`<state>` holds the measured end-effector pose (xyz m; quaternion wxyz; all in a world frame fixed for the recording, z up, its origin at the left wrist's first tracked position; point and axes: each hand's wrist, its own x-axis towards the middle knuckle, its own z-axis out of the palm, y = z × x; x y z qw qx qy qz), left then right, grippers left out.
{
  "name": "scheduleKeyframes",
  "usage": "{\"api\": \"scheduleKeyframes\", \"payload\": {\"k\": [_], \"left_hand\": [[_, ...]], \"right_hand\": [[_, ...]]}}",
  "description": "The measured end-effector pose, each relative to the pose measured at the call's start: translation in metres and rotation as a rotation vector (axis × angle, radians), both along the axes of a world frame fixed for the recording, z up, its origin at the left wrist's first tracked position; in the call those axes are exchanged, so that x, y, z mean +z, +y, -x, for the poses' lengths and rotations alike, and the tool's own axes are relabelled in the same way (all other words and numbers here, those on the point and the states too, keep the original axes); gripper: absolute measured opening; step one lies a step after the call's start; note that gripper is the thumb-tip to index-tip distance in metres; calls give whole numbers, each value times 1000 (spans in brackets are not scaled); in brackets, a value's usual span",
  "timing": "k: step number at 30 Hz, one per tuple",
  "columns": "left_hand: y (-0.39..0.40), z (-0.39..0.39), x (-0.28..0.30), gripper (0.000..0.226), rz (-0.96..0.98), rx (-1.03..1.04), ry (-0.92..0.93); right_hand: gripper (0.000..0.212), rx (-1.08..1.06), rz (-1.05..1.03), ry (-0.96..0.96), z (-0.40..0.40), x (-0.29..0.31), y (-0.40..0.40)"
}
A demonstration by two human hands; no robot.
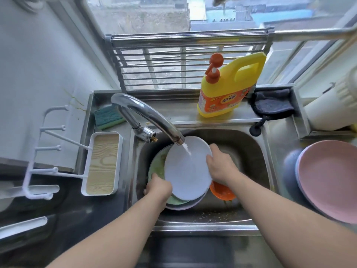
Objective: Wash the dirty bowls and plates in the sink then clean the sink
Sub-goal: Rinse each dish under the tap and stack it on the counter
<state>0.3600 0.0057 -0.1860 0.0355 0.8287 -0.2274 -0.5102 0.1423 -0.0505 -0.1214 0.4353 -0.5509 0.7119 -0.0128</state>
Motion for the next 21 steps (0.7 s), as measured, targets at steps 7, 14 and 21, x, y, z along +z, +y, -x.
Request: {"api": "scheduleKeyframes", "payload": {"k": [7, 14, 21], "left_hand": [[1, 22, 61, 42, -25, 453, 408], [-14, 6, 137, 30, 117, 287, 525], [-31, -14, 161, 25, 347, 179, 462]], "right_hand": [[23, -366, -149, -73, 26, 51, 36], [22, -736, -349, -436, 20, 67, 90], [14, -886, -164, -681, -18, 69, 89]]}}
